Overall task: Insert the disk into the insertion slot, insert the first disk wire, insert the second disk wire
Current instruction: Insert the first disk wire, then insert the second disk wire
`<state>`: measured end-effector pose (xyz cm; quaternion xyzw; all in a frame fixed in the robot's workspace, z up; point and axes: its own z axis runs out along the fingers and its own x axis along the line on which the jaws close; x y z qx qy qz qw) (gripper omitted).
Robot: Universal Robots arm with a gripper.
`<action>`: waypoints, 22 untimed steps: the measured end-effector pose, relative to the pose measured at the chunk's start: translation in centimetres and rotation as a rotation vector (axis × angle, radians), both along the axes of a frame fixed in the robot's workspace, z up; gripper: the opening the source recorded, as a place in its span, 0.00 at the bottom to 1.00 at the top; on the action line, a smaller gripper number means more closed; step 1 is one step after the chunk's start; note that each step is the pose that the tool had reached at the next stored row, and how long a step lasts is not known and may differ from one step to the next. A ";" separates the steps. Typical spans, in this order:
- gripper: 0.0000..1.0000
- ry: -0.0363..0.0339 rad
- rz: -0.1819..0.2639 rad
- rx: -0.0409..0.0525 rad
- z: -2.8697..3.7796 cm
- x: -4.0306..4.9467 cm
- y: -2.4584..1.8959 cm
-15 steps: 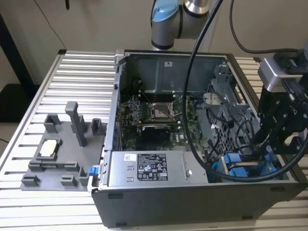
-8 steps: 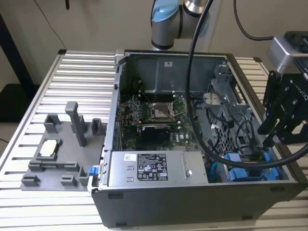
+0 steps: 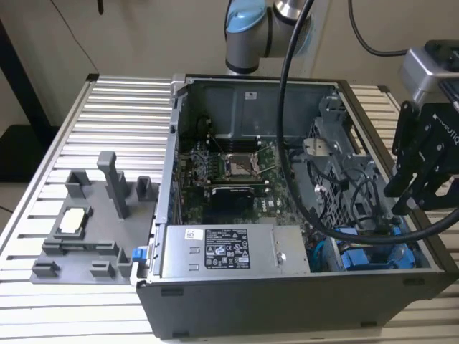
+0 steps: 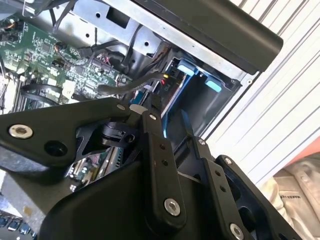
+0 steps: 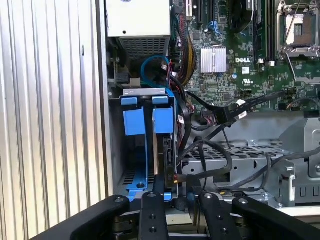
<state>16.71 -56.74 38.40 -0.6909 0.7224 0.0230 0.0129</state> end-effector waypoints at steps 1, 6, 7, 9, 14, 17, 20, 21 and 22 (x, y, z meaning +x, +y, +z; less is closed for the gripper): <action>0.33 0.0000 -0.001 0.0003 -0.01 -0.01 0.16; 0.33 0.0000 -0.004 0.0002 -0.01 -0.04 1.18; 0.33 0.0000 -0.004 0.0002 -0.01 -0.03 1.44; 0.33 0.0000 -0.005 0.0001 -0.01 -0.03 1.97; 0.33 0.0000 -0.006 0.0002 -0.01 -0.05 3.15; 0.33 -0.0001 -0.007 0.0001 -0.01 -0.12 3.53; 0.33 -0.0001 -0.008 -0.0010 -0.01 -0.38 3.61; 0.33 -0.0001 -0.009 -0.0017 -0.02 -0.51 3.61; 0.33 -0.0001 -0.009 -0.0024 -0.02 -0.66 3.61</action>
